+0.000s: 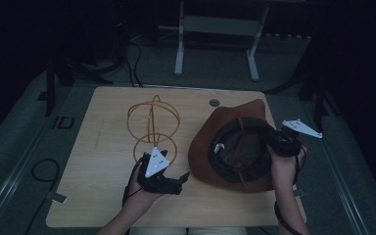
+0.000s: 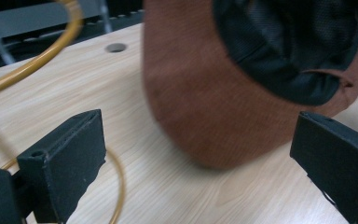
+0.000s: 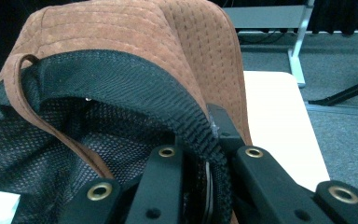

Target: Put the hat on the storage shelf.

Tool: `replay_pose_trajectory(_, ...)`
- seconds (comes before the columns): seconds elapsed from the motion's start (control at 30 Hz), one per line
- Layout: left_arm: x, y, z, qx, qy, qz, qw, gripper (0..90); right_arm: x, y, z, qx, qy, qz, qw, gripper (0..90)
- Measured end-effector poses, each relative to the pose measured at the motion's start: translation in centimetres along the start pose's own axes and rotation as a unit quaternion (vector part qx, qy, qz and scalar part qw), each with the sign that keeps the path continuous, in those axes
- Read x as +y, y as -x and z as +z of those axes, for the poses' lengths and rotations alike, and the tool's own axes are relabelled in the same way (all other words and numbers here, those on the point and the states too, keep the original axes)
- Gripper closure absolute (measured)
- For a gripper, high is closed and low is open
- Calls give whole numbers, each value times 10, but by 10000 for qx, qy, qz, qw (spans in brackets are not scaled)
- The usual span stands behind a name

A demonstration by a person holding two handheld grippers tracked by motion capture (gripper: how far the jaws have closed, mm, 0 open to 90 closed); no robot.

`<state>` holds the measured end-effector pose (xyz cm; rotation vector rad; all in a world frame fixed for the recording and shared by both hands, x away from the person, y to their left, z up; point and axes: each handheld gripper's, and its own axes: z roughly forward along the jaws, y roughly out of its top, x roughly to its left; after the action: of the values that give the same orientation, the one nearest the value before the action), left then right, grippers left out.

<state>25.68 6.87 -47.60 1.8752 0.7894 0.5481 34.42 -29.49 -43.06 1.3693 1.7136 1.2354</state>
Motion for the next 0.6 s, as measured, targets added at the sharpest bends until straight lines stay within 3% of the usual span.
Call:
replay_pose_trajectory(0.4,40,14,38,-314,60,262,9991,46,-5,2,-6,24,24,19,10000,847)
replay_pose_trajectory(0.5,54,21,50,-333,55,420,9985,48,-7,3,-6,19,5,32,10000,847)
replay_pose_trajectory(0.6,65,24,63,-361,-8,396,9986,54,-8,3,-6,23,0,34,10000,847)
